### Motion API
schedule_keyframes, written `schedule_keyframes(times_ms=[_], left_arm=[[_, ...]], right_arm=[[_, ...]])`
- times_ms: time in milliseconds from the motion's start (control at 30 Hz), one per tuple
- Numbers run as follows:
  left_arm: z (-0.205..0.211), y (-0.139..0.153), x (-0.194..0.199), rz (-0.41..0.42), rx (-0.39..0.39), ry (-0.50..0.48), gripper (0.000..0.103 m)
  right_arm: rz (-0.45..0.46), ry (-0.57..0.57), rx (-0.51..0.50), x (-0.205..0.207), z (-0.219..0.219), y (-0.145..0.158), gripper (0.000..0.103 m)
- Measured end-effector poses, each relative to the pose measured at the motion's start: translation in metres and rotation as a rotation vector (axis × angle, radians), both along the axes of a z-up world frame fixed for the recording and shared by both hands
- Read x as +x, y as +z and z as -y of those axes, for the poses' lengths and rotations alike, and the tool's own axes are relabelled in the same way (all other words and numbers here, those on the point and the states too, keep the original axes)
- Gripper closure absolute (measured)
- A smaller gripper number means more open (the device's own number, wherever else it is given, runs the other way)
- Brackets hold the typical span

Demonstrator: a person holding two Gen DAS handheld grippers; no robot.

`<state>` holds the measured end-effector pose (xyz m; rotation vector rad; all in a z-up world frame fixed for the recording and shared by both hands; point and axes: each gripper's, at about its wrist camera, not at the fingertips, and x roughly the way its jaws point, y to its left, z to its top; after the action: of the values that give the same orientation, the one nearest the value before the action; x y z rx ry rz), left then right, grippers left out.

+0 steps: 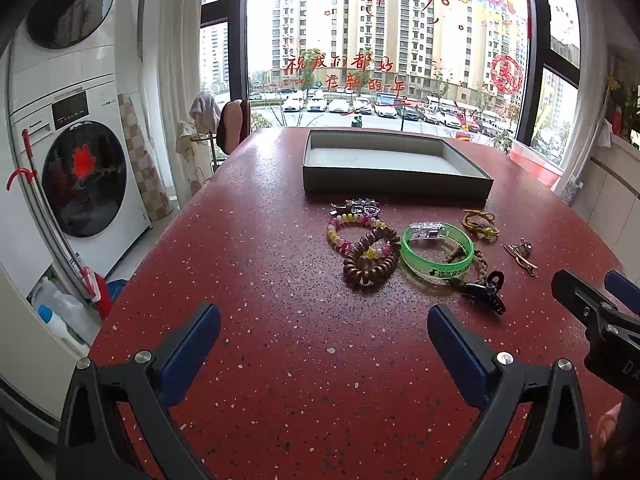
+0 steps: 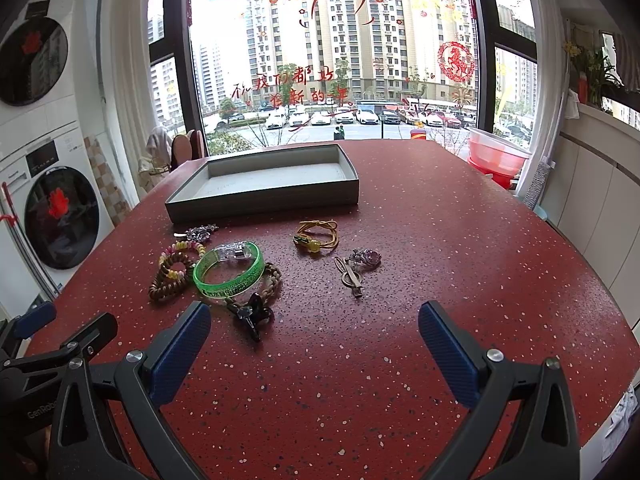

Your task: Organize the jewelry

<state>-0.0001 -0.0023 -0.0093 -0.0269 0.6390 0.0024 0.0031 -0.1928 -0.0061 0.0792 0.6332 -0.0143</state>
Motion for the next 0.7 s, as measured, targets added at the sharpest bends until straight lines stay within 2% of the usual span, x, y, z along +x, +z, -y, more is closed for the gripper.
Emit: schedule_keyframes(times_ms=[700], left_arm=[[0.0006, -0.0015, -0.0009, -0.01, -0.002, -0.004, 0.0]], right_arm=[[0.0, -0.001, 0.003, -0.0002, 0.0003, -0.0005, 0.0]])
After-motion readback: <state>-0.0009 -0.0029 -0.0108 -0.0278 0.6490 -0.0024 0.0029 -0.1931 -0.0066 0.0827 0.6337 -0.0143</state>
